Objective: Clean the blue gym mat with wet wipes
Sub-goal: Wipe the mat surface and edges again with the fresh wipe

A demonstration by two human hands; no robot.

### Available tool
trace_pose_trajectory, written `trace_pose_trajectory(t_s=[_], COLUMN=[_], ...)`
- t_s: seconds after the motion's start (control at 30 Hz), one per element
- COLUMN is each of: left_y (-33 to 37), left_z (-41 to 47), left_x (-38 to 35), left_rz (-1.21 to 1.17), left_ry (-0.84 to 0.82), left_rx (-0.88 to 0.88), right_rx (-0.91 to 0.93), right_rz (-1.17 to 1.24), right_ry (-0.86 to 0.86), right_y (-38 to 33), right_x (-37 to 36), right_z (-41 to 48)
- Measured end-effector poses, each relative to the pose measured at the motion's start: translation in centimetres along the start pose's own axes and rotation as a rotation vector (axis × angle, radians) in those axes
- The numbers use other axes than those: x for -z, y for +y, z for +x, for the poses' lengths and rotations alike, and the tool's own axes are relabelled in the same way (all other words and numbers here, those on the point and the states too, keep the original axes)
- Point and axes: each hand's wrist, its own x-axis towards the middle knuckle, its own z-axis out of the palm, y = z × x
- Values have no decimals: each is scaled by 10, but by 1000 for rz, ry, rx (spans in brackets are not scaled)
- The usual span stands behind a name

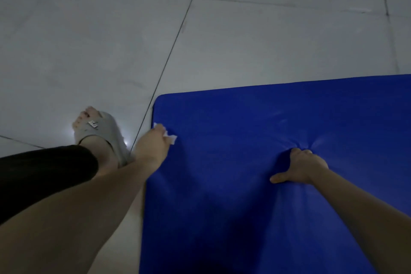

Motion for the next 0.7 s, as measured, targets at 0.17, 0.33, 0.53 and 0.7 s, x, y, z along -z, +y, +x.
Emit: trace_pose_trajectory(t_s=[0.17,0.33,0.53,0.7], left_y=[24,89,220,226], left_z=[8,-4,-54,-61], left_x=[-15,-38,-88,-96], left_rz=[-235,-251,-101,133], left_ry=[82,68,-107,-106], left_rx=[322,182,-231,-593], right_rx=[-2,6,13,37], right_rz=[1,-9,-8,6], right_ry=[21,25,33,24], right_y=[3,5,5,3], right_x=[-3,-5,-5,-2], right_z=[2,7,10,11])
